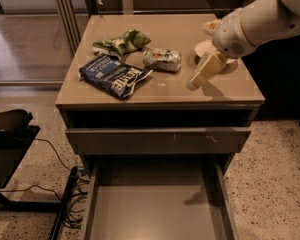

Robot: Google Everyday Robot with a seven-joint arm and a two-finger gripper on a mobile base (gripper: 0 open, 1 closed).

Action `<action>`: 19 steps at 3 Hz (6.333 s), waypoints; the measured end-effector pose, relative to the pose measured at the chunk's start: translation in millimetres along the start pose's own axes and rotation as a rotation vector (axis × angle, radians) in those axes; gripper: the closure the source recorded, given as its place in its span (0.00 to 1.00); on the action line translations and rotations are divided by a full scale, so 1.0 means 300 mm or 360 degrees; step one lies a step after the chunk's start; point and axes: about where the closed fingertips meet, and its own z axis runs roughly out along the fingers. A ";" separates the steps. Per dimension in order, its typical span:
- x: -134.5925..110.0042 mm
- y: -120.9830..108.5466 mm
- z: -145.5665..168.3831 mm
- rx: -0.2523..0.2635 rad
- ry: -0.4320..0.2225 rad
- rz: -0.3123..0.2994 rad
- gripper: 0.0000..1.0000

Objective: Place 7up can into middle drawer

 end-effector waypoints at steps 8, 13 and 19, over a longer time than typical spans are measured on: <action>0.011 -0.271 0.495 -0.0112 -0.0042 -0.0105 0.00; 0.011 -0.271 0.496 -0.0113 -0.0042 -0.0105 1.00; 0.148 0.441 0.032 0.0125 -0.0341 -0.0042 1.00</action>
Offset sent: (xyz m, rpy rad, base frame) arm 0.0703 0.0447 -0.0091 0.1545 -0.0683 0.0907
